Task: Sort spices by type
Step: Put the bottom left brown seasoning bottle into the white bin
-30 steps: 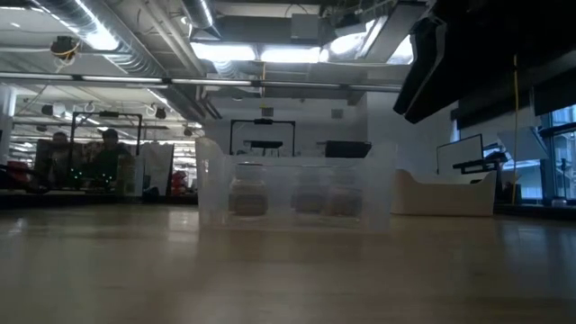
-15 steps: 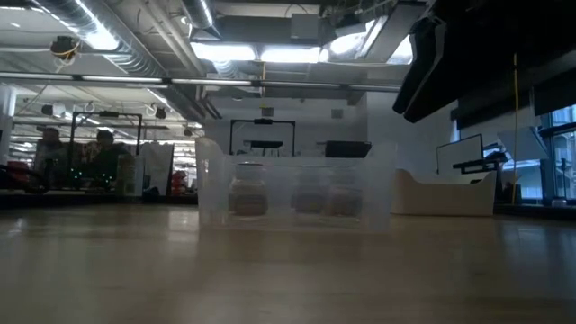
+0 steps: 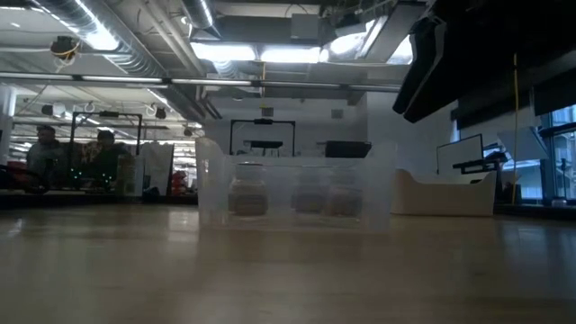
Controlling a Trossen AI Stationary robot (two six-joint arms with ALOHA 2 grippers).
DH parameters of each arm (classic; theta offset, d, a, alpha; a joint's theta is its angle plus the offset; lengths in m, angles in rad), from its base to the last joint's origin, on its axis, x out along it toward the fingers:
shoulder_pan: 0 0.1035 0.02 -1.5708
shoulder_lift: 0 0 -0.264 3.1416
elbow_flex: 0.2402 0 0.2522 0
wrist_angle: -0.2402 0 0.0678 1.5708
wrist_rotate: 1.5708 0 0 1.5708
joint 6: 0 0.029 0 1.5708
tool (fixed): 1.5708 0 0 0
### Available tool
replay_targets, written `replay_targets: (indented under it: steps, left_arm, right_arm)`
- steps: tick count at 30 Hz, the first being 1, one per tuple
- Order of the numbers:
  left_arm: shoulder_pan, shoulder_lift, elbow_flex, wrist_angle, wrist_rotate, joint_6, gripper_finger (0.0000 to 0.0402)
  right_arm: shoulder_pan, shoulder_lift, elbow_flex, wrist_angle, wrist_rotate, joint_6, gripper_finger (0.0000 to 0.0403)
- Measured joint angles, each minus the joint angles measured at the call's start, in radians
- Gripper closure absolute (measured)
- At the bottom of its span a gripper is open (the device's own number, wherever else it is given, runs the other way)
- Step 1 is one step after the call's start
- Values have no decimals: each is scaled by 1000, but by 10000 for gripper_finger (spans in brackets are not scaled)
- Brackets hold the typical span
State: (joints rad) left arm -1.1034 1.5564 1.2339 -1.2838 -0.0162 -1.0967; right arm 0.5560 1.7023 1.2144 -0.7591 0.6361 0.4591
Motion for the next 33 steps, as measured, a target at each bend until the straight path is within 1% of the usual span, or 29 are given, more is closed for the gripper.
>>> replay_targets:
  steps: [16, 24, 27, 31, 33]
  left_arm:
    - [0, 51, -3, -6, 2, 4, 105]
    - [0, 52, -67, 74, 2, -3, 105]
    - [8, 52, -69, 71, 3, -21, 114]
    - [28, 52, -68, 72, 9, -29, 139]
    - [45, 51, -68, 70, 10, -28, 139]
  right_arm:
    - [0, 0, 0, 3, 0, 5, 171]
    - [0, 0, 0, 3, 0, 6, 171]
    - [0, 0, 0, 3, 0, 6, 171]
    - [0, 0, 0, 3, 0, 6, 171]
    - [0, 0, 0, 2, 0, 6, 171]
